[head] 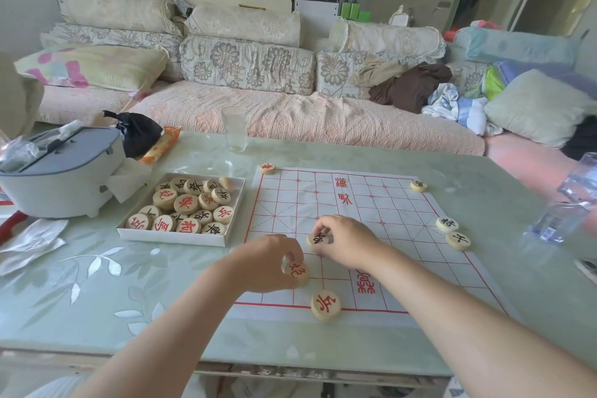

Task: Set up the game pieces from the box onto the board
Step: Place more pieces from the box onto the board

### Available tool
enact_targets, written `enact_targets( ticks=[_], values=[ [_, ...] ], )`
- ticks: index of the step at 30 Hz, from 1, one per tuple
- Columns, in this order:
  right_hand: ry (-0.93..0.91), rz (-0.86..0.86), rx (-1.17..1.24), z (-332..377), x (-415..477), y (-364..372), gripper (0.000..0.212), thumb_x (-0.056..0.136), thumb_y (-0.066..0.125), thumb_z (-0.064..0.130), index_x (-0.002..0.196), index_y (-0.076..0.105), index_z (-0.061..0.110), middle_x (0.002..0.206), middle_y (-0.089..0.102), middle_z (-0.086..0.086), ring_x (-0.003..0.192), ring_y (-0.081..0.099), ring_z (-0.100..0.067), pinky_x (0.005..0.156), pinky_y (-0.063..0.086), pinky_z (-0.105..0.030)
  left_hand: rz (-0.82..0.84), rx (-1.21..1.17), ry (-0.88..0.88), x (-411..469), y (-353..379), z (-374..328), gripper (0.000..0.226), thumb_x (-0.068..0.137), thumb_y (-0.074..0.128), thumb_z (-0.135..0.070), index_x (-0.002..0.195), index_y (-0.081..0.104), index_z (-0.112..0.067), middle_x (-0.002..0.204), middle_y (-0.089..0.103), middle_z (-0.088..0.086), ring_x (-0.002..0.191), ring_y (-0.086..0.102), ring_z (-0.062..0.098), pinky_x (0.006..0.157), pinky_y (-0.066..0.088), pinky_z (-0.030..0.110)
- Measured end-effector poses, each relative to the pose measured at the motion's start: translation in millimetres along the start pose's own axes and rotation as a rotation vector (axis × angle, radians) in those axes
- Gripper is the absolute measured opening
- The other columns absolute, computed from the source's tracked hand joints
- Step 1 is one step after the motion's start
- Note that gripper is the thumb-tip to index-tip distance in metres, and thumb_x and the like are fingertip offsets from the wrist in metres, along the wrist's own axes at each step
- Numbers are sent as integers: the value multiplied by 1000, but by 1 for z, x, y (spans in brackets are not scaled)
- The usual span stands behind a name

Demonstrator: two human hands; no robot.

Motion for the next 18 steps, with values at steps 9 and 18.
enact_targets(
  ticks=[9,18],
  values=[
    [104,-191,-15,-45,-40,-46,23,85,61,50,98,57,31,106,59,14,95,57,-12,73,43,-29,130,113,-61,12,0,-22,42,74,74,-44,112,57,-35,109,57,-17,92,56,8,75,46,23],
    [542,-268,-61,-160,-99,-79,18,83,54,35,73,49,21,87,51,12,85,57,-22,58,36,-26,213,147,-122,21,4,-24,44,74,75,-39,114,58,-34,111,56,-15,92,57,10,79,47,25]
  ],
)
Point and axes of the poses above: each hand's wrist, its own x-axis towards the middle knuckle, its own y-axis out of the palm, z = x × y, the point moved 4 cm from there along x, towards the middle knuckle
